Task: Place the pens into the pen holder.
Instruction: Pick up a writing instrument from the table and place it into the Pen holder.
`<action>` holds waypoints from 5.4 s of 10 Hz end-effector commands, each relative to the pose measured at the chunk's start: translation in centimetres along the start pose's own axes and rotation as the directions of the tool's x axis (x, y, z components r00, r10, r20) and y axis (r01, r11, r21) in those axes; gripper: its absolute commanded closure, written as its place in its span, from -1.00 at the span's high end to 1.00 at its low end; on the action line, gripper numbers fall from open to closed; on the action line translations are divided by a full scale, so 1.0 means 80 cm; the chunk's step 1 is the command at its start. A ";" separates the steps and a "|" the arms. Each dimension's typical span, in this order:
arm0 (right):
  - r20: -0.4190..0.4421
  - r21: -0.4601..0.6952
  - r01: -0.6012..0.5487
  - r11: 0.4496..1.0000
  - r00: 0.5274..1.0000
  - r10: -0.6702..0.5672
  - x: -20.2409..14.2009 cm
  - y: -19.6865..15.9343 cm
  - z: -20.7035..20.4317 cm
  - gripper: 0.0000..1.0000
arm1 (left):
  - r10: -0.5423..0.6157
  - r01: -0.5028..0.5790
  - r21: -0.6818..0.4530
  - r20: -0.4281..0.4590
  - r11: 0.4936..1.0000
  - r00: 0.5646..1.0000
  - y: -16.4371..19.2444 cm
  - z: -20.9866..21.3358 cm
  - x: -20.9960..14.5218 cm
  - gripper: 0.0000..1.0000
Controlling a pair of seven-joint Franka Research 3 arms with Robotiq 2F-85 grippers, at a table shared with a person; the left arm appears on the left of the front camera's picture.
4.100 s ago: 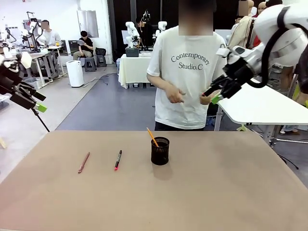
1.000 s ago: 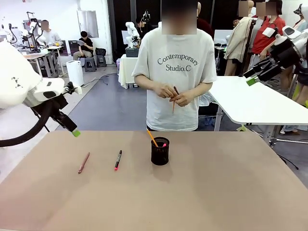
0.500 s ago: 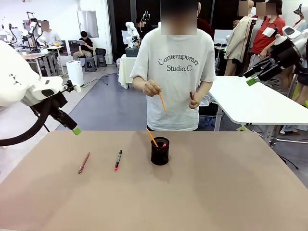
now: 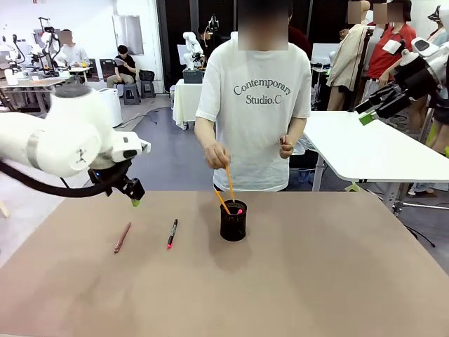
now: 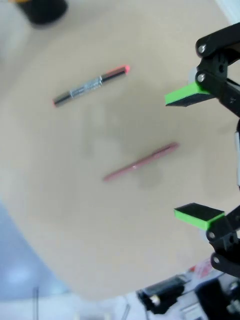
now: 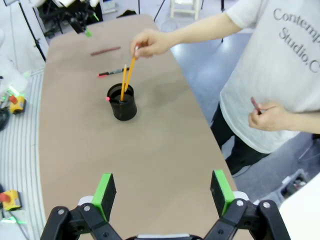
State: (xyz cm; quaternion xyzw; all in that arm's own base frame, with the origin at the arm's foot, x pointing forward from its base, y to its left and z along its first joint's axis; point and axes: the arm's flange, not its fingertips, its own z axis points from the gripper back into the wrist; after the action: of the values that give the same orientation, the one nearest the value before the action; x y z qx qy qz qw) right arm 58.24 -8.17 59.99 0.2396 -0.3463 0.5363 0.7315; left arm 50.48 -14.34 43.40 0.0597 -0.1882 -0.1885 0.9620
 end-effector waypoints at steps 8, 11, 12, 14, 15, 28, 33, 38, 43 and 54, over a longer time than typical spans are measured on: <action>0.001 0.001 -0.008 1.000 1.000 0.008 0.001 0.001 0.001 1.00 | 0.127 -0.158 -0.101 -0.263 0.982 0.956 0.004 -0.119 0.032 1.00; 0.001 0.001 -0.008 1.000 1.000 0.008 0.001 0.001 0.001 1.00 | 0.118 -0.150 -0.124 -0.232 0.981 0.966 0.030 -0.143 0.032 1.00; 0.001 0.001 -0.008 1.000 1.000 0.008 0.001 0.001 0.001 1.00 | 0.089 -0.119 -0.135 -0.207 0.984 0.974 0.034 -0.146 0.034 1.00; 0.001 0.001 -0.008 1.000 1.000 0.008 0.001 0.001 0.001 1.00 | 0.116 -0.145 -0.111 -0.233 0.983 0.965 0.029 -0.145 0.030 1.00; 0.001 0.001 -0.008 1.000 1.000 0.008 0.001 0.001 0.001 1.00 | 0.116 -0.145 -0.111 -0.233 0.983 0.965 0.029 -0.145 0.030 1.00; 0.001 0.001 -0.008 1.000 1.000 0.008 0.001 0.001 0.001 1.00 | 0.130 -0.174 -0.141 -0.278 0.975 0.952 0.060 -0.189 0.041 0.36; 0.001 0.001 -0.008 1.000 1.000 0.008 0.001 0.001 0.001 1.00 | 0.135 -0.175 -0.119 -0.288 0.977 0.948 0.058 -0.193 0.040 -1.00; 0.001 0.001 -0.008 1.000 1.000 0.008 0.001 0.001 0.001 1.00 | 0.152 -0.203 -0.132 -0.321 0.970 0.935 0.064 -0.187 0.037 -1.00; 0.001 0.001 -0.008 1.000 1.000 0.008 0.001 0.001 0.001 1.00 | 0.139 -0.221 -0.358 -0.241 0.907 0.961 0.099 -0.082 0.055 -1.00; 0.001 0.001 -0.008 1.000 1.000 0.008 0.001 0.001 0.001 1.00 | 0.096 0.527 -0.826 0.552 0.200 0.828 0.094 0.005 0.058 -1.00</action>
State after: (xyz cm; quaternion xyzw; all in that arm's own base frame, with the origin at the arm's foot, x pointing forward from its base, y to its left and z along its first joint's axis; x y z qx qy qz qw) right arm 58.25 -8.17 59.96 0.2400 -0.3460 0.5363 0.7314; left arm 57.87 -10.07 47.69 -0.5357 -0.2273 -0.3959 0.7104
